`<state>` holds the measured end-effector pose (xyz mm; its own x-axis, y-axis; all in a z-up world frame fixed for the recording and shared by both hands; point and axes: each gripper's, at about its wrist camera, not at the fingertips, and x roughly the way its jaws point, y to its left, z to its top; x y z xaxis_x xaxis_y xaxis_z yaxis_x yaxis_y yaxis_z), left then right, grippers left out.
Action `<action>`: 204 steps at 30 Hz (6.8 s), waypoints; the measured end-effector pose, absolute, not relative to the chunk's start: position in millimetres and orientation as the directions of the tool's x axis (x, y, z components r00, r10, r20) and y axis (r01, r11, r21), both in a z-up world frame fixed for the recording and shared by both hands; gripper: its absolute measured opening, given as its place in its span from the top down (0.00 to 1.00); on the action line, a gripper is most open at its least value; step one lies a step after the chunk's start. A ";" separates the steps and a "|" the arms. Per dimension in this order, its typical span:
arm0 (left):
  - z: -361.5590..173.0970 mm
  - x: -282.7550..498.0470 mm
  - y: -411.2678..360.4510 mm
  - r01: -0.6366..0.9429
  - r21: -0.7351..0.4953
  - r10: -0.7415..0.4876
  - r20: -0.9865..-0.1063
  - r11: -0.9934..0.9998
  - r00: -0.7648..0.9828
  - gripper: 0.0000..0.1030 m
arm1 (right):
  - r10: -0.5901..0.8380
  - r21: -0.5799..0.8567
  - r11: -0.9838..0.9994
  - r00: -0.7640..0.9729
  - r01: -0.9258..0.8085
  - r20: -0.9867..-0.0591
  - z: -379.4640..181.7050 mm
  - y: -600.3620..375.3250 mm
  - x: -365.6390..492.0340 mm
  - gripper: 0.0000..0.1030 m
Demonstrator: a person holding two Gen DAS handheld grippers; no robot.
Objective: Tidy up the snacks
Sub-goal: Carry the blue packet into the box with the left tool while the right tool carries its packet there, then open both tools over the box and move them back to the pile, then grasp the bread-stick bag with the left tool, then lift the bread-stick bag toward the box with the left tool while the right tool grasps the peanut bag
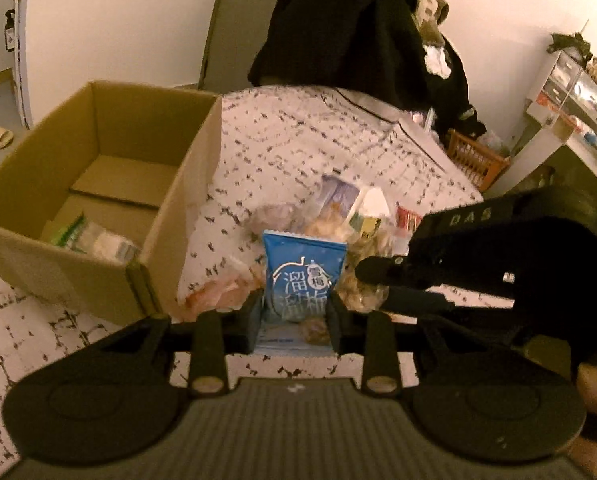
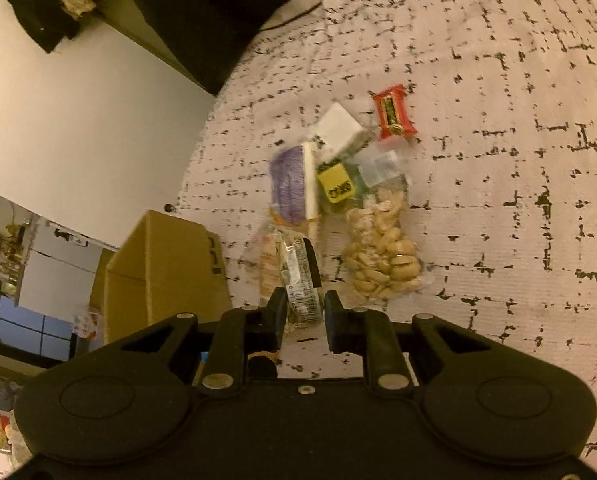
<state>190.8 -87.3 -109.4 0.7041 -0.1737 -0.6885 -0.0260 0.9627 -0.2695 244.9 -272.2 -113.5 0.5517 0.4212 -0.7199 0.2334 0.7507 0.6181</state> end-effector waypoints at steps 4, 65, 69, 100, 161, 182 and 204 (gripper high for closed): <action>-94.6 189.1 -80.0 -0.038 -0.269 -0.159 -0.671 0.962 0.725 0.69 | 0.432 0.638 0.740 0.575 0.214 -0.695 -106.7 -268.0 244.7 0.81; -63.5 186.5 66.8 -0.333 -0.220 0.117 -0.651 0.917 0.750 0.37 | 0.613 0.675 0.719 0.609 -0.166 -0.503 -66.0 -140.4 249.1 0.51; -58.2 186.0 59.6 -0.352 -0.209 0.137 -0.654 0.912 0.744 0.26 | 0.601 0.689 0.708 0.644 -0.154 -0.474 -53.5 -152.8 245.8 0.43; -11.5 192.6 -3.2 -0.240 -0.236 0.037 -0.637 0.942 0.770 0.00 | 0.427 0.658 0.746 0.682 0.105 -0.593 -36.9 -254.5 236.9 0.07; -160.6 275.1 -119.3 0.092 -0.099 -0.135 -0.737 0.991 0.663 0.49 | 0.307 0.509 0.799 0.510 0.320 -0.803 -132.2 -309.4 292.4 0.32; -101.2 238.1 -90.3 0.008 -0.229 -0.163 -0.665 0.973 0.729 0.65 | 0.253 0.395 0.891 0.476 0.226 -0.843 -142.7 -273.2 306.7 0.30; -70.4 219.1 -28.7 -0.134 -0.250 -0.056 -0.630 0.959 0.774 0.65 | 0.160 0.261 0.957 0.515 0.130 -0.842 -133.4 -237.3 295.9 0.69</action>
<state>219.1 -28.7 -70.4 0.7743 -0.0563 -0.6303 -0.1337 0.9590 -0.2500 295.9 -237.3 -133.4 0.5147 0.1596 -0.8424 0.1303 0.9566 0.2608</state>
